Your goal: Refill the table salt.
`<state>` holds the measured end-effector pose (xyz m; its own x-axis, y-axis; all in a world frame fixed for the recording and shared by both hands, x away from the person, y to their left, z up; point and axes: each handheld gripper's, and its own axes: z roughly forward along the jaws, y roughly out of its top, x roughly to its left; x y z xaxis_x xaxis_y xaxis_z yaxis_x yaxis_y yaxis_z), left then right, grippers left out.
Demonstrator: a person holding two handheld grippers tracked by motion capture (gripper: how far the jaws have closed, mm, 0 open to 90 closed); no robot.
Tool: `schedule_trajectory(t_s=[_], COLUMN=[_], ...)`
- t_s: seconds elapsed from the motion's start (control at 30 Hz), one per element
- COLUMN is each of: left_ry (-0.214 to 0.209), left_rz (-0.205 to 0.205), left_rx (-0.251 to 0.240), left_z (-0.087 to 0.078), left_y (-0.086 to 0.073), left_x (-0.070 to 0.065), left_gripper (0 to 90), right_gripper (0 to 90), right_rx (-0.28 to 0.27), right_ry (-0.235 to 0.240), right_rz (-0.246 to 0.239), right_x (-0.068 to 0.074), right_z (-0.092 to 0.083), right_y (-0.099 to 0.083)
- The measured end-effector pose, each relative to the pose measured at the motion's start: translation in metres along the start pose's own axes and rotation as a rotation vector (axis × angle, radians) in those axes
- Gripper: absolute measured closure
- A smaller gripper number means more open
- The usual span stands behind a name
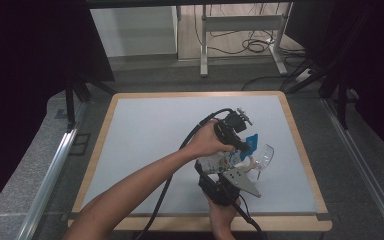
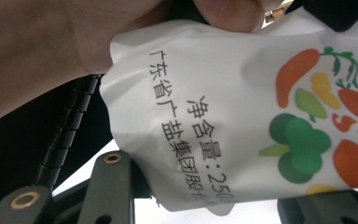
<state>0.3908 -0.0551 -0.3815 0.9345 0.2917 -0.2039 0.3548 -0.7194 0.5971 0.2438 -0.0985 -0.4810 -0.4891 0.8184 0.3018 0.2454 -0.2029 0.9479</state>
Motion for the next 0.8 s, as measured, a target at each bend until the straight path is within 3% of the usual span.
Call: schedule_trajectory(t_s=[0.8], left_ry=[-0.004], left_rz=[0.001], left_rx=[0.001], left_z=[0.0009], left_y=[0.0046], left_x=[-0.0011], left_gripper=[90.0], right_gripper=[54.6], right_rx=[-0.007], right_ry=[-0.007], right_rz=[0.018], right_x=[-0.0008], right_z=[-0.0003], right_y=[0.0023])
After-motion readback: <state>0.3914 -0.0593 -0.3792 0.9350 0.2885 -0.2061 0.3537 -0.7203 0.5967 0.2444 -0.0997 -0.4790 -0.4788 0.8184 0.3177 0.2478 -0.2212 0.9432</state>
